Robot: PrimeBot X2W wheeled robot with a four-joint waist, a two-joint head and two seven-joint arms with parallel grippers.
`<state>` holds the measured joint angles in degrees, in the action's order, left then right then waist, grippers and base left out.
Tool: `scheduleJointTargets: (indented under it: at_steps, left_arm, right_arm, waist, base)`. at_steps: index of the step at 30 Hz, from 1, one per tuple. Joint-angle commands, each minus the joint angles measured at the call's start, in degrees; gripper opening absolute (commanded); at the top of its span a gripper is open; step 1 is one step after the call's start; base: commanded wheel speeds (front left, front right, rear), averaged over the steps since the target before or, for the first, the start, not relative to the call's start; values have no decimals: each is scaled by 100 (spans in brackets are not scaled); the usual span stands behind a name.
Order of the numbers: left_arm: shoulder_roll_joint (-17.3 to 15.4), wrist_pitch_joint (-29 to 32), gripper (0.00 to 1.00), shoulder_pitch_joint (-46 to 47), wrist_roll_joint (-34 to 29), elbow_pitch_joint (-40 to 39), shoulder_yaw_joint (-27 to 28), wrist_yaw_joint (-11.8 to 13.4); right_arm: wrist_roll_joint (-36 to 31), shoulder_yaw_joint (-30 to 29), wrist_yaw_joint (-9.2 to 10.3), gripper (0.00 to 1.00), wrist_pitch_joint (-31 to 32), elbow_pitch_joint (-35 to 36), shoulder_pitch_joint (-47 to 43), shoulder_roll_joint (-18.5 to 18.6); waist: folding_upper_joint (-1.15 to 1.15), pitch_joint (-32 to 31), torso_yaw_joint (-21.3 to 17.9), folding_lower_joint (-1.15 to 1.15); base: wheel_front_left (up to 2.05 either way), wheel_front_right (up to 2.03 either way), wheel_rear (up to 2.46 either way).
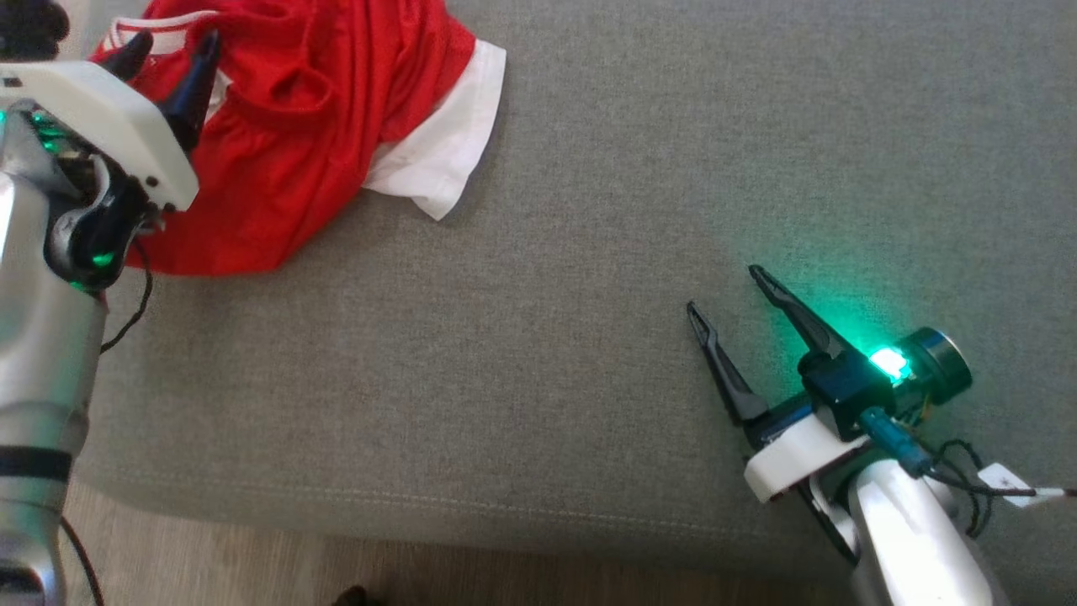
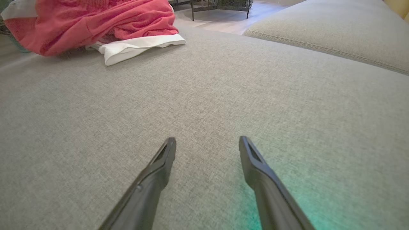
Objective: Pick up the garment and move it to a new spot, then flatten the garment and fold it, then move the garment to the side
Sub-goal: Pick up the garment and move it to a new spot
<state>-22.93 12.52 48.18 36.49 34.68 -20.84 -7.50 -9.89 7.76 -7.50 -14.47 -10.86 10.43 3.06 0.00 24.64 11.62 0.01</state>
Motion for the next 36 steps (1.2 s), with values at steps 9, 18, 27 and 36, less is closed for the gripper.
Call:
scheduleJointTargets:
  at_steps: [9,18,27,36]
  left_arm:
    - [-204,3,100,577,196,897,-352,2]
    - [-121,-848,0,803,542,1307,-680,2]
    - [-447,-1863,0,927,960,1015,-755,1]
    - [-853,-2263,0,1005,859,173,-934,4]
  right_arm:
    - [-72,86,1,100,-52,299,360,-18]
    - [-43,60,1,100,-52,288,463,-18]
    - [227,191,1,100,-52,200,436,-18]
    - [573,384,1,100,-52,130,246,-18]
  waist:
    - [0,447,-34,-1]
    - [0,512,-26,-1]
    - [0,-86,-159,-1]
    - [0,-824,-365,-1]
  base:
    - [0,0,0]
    - [0,0,0]
    - [0,0,0]
    - [0,0,0]
